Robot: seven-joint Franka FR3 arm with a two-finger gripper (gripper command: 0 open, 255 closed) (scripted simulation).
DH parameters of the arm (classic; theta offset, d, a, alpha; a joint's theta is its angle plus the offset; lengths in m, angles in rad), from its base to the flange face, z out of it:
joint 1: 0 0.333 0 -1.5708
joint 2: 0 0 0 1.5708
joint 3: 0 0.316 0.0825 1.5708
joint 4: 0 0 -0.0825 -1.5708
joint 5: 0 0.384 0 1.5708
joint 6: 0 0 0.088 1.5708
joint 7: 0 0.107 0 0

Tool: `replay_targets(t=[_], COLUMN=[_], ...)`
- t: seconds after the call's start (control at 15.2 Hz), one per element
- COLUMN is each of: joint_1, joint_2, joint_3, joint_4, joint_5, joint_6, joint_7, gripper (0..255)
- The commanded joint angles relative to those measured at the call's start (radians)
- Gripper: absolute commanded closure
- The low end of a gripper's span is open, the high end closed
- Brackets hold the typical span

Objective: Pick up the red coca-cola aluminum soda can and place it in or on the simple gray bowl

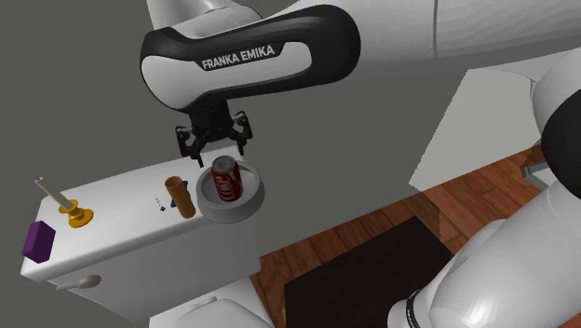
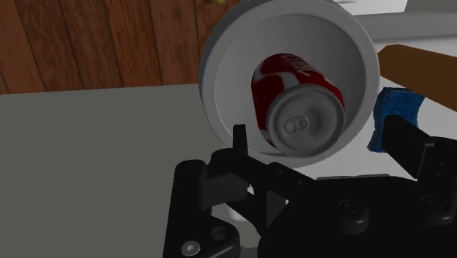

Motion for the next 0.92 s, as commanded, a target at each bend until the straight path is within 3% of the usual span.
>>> replay_targets(t=[0.0, 0.33, 0.86], joint_1=[0.0, -0.001, -0.001], joint_2=[0.0, -0.009, -0.009], joint_3=[0.0, -0.002, -0.002], joint_4=[0.0, 0.117, 0.117], joint_5=[0.0, 0.002, 0.002], joint_6=[0.0, -0.126, -0.126], joint_7=[0.0, -0.002, -0.002], gripper=[0, 0, 0])
